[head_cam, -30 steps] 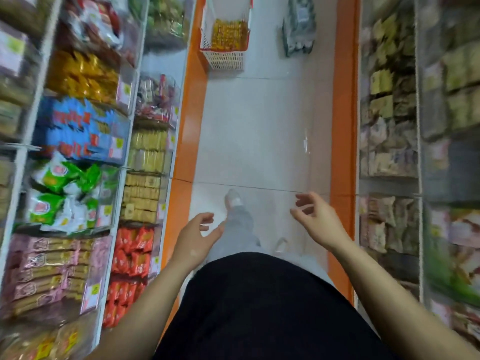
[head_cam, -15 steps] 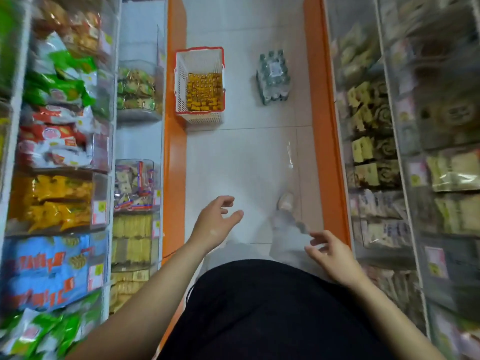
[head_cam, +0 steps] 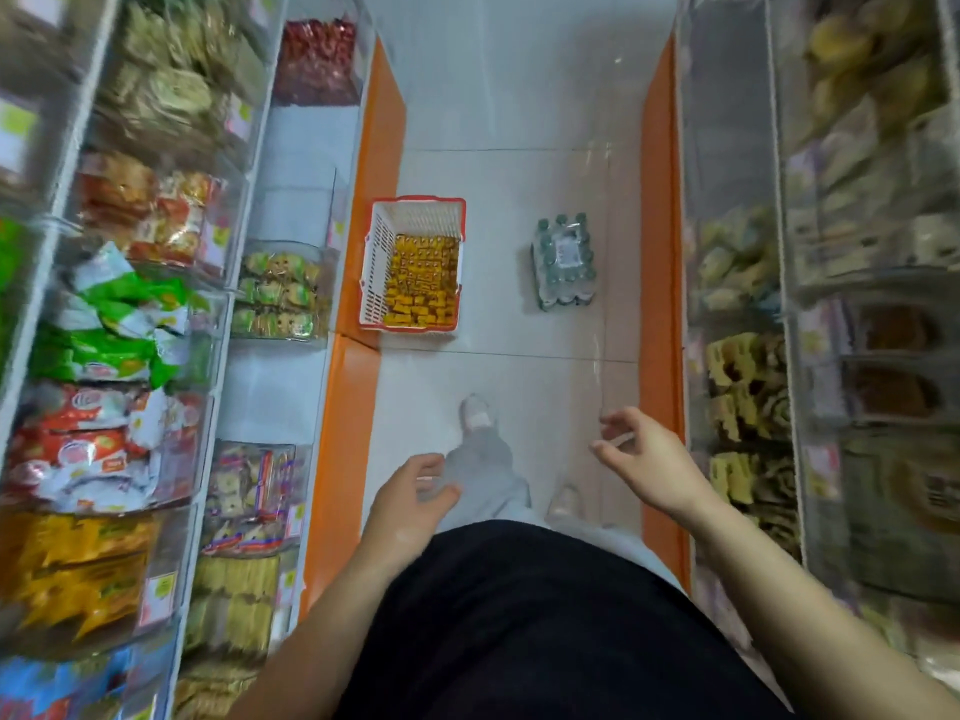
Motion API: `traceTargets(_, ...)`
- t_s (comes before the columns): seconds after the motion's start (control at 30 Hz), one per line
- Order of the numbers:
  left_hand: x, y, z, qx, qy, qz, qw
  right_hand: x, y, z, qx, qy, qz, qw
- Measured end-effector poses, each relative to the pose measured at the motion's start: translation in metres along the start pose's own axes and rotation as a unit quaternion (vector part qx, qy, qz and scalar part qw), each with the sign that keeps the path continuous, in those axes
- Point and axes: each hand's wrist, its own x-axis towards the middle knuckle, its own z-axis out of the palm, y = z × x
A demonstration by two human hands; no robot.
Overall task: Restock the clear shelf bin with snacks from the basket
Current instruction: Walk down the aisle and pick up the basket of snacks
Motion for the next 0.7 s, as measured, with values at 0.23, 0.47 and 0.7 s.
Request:
traceTargets(0.23, 0.137, 0.106, -0.036, 0.029, -0.032, 0.029, 0.999, 0.119, -0.052, -0.049, -0.003, 0.032, 0.047, 0.998)
traceTargets(0.47, 0.242, 0.260, -0.047, 0.034, -0.045, 0.085, 0.995, 0.183, -0.072, -0.119, 0.030, 0.025, 0.091, 0.995)
traceTargets(0.7, 0.334, 0.380, -0.018, 0.008, -0.001, 0.060, 0.998, 0.310, -0.066, -0.223, 0.026, 0.002, 0.086, 0.996)
